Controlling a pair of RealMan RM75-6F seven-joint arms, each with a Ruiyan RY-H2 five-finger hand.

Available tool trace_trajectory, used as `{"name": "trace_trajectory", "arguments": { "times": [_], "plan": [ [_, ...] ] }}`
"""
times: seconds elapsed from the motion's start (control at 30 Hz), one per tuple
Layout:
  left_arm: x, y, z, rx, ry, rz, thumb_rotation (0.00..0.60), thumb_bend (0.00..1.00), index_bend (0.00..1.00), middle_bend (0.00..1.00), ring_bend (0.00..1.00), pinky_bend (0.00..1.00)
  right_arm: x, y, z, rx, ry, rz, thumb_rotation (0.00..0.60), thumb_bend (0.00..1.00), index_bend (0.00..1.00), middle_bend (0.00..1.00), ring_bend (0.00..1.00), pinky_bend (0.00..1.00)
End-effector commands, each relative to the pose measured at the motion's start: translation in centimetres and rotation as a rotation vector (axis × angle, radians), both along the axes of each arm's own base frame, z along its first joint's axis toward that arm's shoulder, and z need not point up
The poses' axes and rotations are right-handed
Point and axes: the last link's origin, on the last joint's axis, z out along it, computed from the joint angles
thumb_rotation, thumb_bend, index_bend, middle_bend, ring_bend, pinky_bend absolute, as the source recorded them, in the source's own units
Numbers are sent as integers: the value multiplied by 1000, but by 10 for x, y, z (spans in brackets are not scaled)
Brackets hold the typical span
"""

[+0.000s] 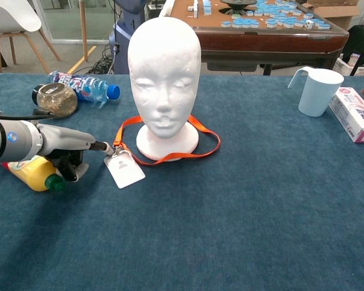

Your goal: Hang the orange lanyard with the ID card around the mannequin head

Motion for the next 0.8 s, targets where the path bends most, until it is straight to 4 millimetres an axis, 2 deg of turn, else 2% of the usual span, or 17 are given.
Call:
{"name": "trace_trajectory", "arguments": {
  "times": [0.03, 0.5, 0.67, 0.8],
  "plan": [
    [6, -9, -3, -29, 1, -36, 600, 698, 47, 905, 922, 981, -1, 0, 0, 0, -6, -6, 600, 331, 218, 704, 719, 864],
    [40, -65, -11, -153, -50, -220, 600, 696, 48, 904, 921, 981, 0, 2, -1, 2, -24, -9, 600, 331, 218, 705, 719, 864],
    [49, -74, -4, -156, -92, -254, 600, 695, 48, 904, 921, 981, -1, 3, 0, -3, -31, -14, 600, 331, 218, 705, 720, 864],
    [51, -73, -4, -148, -111, -261, 600, 695, 48, 904, 920, 981, -3, 4, -2, 1, -41, -22, 600, 330, 218, 705, 720, 864]
  ]
}}
